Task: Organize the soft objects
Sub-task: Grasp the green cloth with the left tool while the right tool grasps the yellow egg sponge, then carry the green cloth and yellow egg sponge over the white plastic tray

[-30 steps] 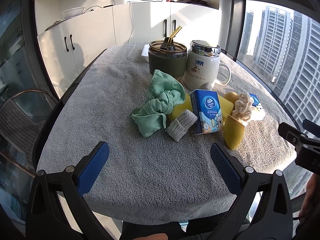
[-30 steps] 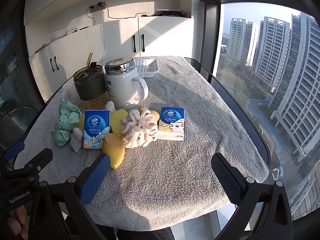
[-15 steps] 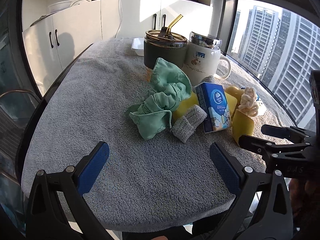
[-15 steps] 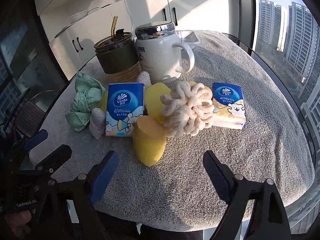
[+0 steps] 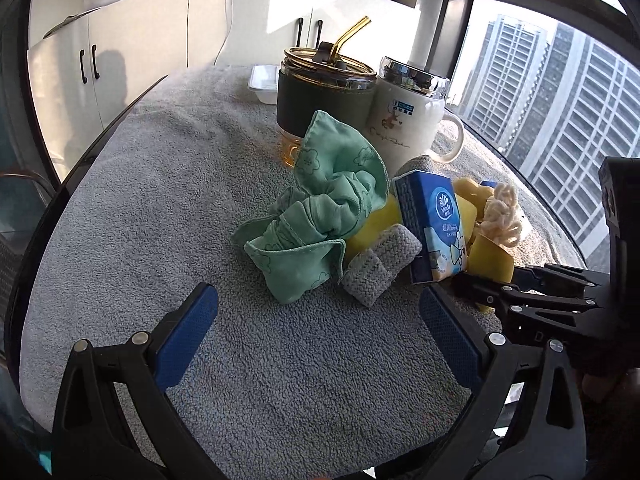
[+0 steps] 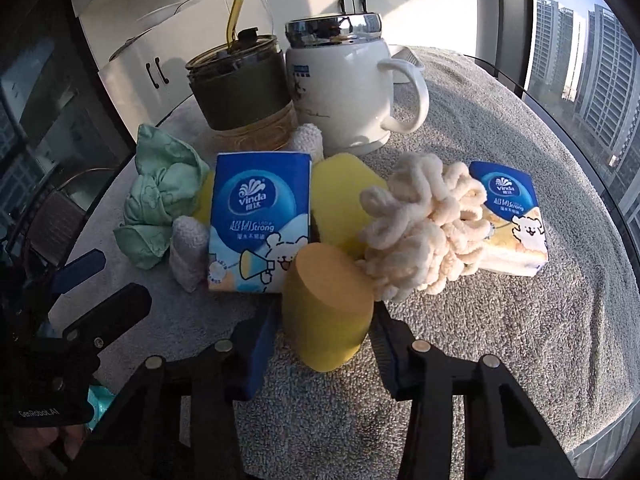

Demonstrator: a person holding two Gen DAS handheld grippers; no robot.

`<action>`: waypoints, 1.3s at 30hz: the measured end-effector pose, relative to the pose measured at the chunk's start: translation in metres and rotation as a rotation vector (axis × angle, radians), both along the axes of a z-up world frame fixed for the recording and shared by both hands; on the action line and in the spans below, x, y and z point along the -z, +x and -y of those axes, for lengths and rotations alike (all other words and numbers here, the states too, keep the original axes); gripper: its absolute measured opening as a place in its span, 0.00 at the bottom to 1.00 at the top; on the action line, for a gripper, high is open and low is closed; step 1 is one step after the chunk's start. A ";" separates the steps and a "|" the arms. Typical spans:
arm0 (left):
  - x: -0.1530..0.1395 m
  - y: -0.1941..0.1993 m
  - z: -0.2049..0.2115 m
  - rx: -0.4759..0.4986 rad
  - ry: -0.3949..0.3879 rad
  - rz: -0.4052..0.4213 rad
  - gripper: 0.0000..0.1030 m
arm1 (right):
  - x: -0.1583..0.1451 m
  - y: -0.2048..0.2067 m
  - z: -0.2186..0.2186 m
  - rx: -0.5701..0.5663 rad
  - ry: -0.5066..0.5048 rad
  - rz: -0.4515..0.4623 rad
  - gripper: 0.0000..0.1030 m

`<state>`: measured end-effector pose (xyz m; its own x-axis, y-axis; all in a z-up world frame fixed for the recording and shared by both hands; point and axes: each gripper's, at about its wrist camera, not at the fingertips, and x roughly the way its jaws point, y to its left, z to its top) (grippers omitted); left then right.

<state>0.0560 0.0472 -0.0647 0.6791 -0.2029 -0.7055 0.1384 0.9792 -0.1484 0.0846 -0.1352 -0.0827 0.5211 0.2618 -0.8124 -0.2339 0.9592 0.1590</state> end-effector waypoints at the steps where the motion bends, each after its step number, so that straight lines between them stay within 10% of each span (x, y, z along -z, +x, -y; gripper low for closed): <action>1: -0.001 0.003 -0.001 0.004 0.005 -0.001 0.99 | 0.000 0.001 0.001 -0.003 0.012 0.000 0.39; 14: -0.002 0.027 0.000 0.066 0.057 -0.007 0.98 | 0.001 -0.002 0.017 -0.055 0.039 0.038 0.33; 19: -0.001 0.037 0.001 0.137 0.079 -0.037 0.75 | 0.002 -0.004 0.014 -0.078 0.024 0.046 0.34; 28: -0.010 0.063 -0.004 0.298 0.174 -0.038 0.72 | 0.004 -0.001 0.016 -0.090 0.033 0.047 0.35; 34: 0.012 0.072 0.006 0.361 0.252 -0.112 0.30 | 0.004 0.001 0.016 -0.099 0.027 0.041 0.35; 39: 0.007 0.074 -0.012 0.316 0.193 -0.102 0.21 | 0.004 0.001 0.015 -0.102 0.023 0.047 0.35</action>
<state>0.1304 0.0588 -0.0721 0.5286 -0.2474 -0.8121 0.4316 0.9020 0.0061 0.0857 -0.1505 -0.0869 0.5284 0.3334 -0.7808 -0.3375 0.9264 0.1672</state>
